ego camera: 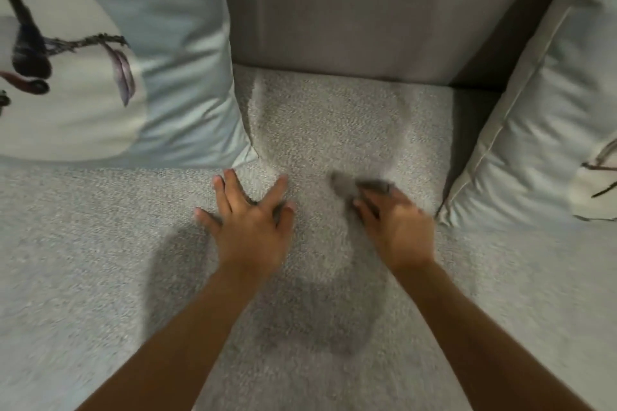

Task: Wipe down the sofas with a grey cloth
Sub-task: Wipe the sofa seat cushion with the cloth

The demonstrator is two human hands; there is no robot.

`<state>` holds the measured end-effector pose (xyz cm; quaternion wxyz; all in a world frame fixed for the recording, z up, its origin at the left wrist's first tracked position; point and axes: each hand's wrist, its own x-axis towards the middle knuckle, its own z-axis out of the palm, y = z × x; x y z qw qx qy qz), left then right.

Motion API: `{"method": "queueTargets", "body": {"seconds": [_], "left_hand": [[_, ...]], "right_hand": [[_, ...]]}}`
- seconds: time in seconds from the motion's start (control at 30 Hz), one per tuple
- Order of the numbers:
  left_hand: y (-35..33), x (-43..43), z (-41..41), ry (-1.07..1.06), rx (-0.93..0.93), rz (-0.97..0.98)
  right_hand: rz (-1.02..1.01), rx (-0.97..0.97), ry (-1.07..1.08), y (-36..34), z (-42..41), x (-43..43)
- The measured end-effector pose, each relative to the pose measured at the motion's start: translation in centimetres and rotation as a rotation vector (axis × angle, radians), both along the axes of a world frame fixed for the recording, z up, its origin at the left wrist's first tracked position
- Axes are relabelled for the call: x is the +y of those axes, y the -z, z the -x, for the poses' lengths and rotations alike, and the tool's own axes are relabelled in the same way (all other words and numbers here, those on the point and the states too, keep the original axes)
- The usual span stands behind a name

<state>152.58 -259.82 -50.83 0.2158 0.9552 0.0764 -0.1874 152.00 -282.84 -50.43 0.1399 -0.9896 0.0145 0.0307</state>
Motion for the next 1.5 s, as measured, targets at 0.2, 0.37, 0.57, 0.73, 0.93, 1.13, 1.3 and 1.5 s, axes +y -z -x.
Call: {"method": "queueTargets", "body": {"seconds": [0.2, 0.37, 0.57, 0.73, 0.93, 1.13, 1.3, 1.5], "left_hand": [[0.0, 0.0, 1.5, -0.001, -0.026, 0.035], [-1.0, -2.0, 5.0, 0.01, -0.002, 0.075], [-2.6, -4.8, 8.1, 0.095, 0.126, 0.062], [-4.2, -4.8, 11.2, 0.055, 0.279, 0.083], [-6.0, -3.2, 13.9, -0.006, 0.376, 0.172], [-5.5, -1.4, 14.0, 0.018, 0.307, 0.15], [-4.0, -3.6, 14.2, -0.026, 0.259, 0.179], [-2.5, -9.6, 12.9, -0.129, 0.08, 0.199]], "right_hand": [[-0.094, -0.015, 0.21, 0.8, 0.4, 0.0], [-0.212, 0.089, -0.145, 0.0, 20.0, 1.0], [-0.142, 0.169, -0.162, -0.3, 17.6, -2.9], [-0.202, 0.223, -0.026, -1.2, 19.7, -1.0], [-0.319, 0.461, -0.248, -1.5, 32.7, -0.2], [-0.19, 0.414, -0.342, -2.5, 24.3, -3.2], [-0.093, 0.145, 0.105, -2.2, 14.8, -5.3], [-0.277, 0.256, -0.132, -0.5, 24.7, -4.9]]}}
